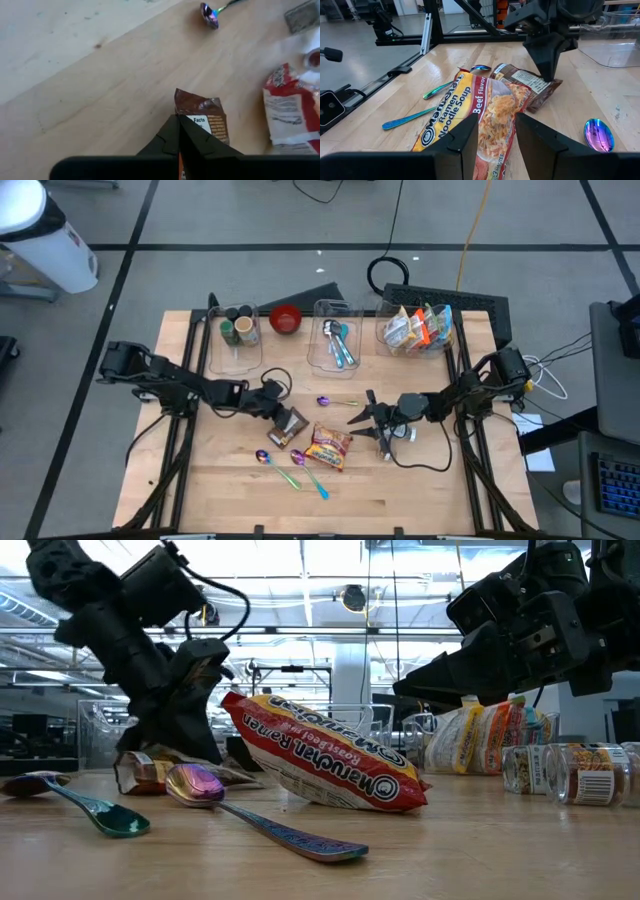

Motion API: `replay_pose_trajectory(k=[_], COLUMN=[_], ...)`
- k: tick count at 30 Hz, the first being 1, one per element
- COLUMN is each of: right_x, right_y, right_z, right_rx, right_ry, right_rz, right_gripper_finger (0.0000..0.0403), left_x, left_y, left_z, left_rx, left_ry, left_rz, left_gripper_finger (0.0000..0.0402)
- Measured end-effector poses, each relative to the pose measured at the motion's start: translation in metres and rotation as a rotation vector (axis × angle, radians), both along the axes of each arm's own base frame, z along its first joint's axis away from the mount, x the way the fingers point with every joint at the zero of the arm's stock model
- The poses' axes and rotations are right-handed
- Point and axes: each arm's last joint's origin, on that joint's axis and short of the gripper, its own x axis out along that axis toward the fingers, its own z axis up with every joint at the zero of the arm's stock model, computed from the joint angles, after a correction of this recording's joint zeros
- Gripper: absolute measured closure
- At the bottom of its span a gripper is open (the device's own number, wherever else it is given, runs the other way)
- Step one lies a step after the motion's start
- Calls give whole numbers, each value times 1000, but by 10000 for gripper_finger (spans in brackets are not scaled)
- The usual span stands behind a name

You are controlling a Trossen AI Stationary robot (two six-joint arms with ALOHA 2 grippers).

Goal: Pick & Place Food Item
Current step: Put the orange seasoning pack into the left transparent bin

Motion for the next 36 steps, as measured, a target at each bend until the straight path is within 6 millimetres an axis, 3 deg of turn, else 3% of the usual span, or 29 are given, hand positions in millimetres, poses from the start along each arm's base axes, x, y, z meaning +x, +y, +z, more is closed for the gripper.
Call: replay_pose_trajectory(k=[6, 11, 19, 25, 31, 36], right_x=[0, 0, 0, 2, 34, 68], right_y=[0, 0, 0, -1, 1, -4], right_z=[0, 0, 0, 4, 23, 41], right_rx=[0, 0, 1, -7, -10, -106], right_ry=[0, 2, -1, -33, -54, 17], right_rz=[0, 0, 0, -36, -12, -29], right_gripper_finger=[277, 277, 277, 277, 272, 240], left_x=[13, 13, -17, -37, -34, -27], left_y=[0, 2, 2, -4, -8, -12], left_z=[24, 60, 111, 132, 137, 138], left_rx=[88, 207, 336, 410, 443, 486], left_ry=[62, 68, -79, -163, -212, -254], left_rz=[-45, -31, 51, 96, 70, 25], left_gripper_finger=[400, 401, 401, 401, 401, 401])
